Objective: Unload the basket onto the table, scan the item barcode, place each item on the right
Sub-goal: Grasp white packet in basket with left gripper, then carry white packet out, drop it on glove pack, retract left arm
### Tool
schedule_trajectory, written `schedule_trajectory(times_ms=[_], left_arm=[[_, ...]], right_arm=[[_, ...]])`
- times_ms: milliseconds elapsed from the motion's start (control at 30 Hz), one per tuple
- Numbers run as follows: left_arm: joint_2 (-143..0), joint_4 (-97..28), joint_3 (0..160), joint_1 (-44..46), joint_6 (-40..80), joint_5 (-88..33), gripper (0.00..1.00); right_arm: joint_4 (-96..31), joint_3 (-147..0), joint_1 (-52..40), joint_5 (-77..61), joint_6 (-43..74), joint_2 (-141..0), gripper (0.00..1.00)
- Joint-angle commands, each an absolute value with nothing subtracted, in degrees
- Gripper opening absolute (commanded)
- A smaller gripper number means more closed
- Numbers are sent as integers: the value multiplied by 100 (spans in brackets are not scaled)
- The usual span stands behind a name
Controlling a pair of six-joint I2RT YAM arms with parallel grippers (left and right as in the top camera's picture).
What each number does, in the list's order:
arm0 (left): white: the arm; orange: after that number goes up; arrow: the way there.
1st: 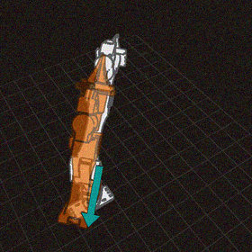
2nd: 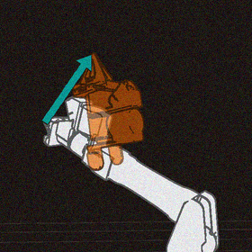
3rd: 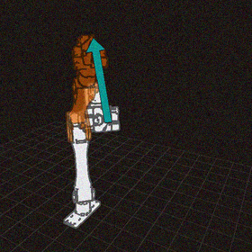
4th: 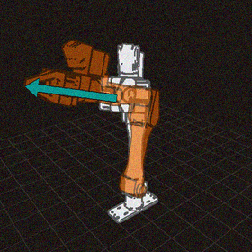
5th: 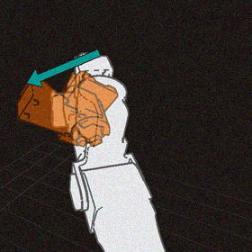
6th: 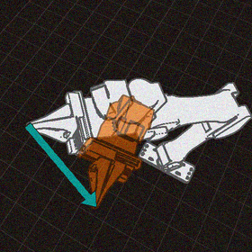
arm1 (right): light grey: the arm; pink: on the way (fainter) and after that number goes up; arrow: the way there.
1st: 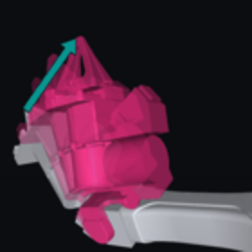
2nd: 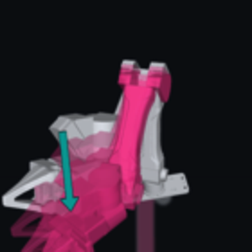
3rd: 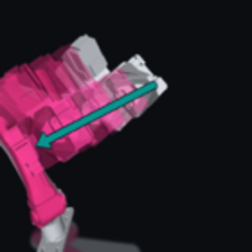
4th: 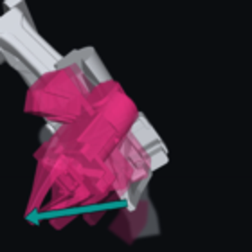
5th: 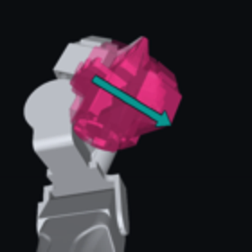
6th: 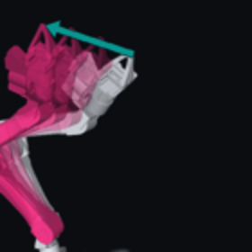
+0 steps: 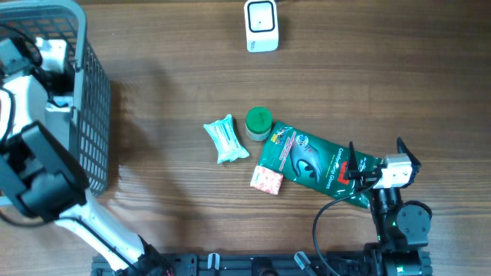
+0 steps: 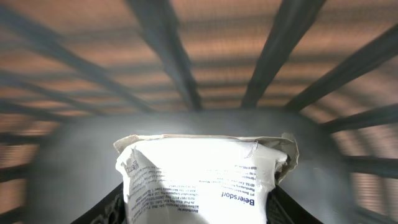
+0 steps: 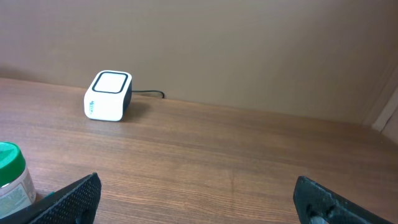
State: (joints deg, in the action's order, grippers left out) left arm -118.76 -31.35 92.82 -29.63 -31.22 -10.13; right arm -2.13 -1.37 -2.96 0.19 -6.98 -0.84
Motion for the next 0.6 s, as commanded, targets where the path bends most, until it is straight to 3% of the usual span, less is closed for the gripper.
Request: schedule_trajectory(times_ms=[0,267,567], left_arm=[[-10497,-3304,9292,-2934,-2720,-954,47],[-8224,-3938,9292,-2488,-1634,-2169,53],[-8344,-5341,9290,1033,-1535,-2351,45]], right_arm=[[-193,-139,-316,-10,-742,-54,100],[-193,-139,-316,-10,-740,-54,100],[-193,-139,-316,-10,-740,-54,100]])
